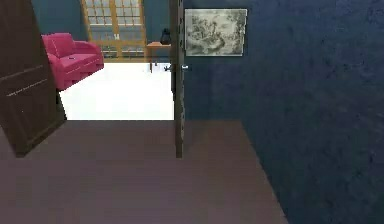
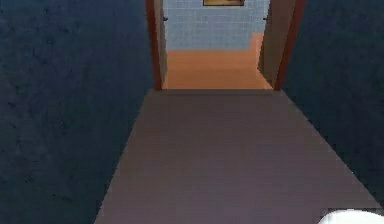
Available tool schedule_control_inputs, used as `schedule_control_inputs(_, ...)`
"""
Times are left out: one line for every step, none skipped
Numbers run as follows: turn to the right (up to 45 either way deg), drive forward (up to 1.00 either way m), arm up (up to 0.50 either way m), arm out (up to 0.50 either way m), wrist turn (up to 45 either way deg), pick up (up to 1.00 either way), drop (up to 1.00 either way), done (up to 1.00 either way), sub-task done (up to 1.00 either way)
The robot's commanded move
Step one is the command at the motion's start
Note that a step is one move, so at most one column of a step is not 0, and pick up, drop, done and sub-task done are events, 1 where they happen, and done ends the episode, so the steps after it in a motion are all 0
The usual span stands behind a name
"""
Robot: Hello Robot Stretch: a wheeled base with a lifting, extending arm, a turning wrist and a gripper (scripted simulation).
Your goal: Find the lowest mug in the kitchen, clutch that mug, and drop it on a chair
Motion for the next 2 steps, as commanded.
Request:
schedule_control_inputs(-27.0, 0.0, 0.0, 0.0, 0.0, 0.0, 0.0, 0.0, 0.0)
schedule_control_inputs(-3.0, 0.0, 0.0, 0.0, 0.0, 0.0, 0.0, 0.0, 0.0)
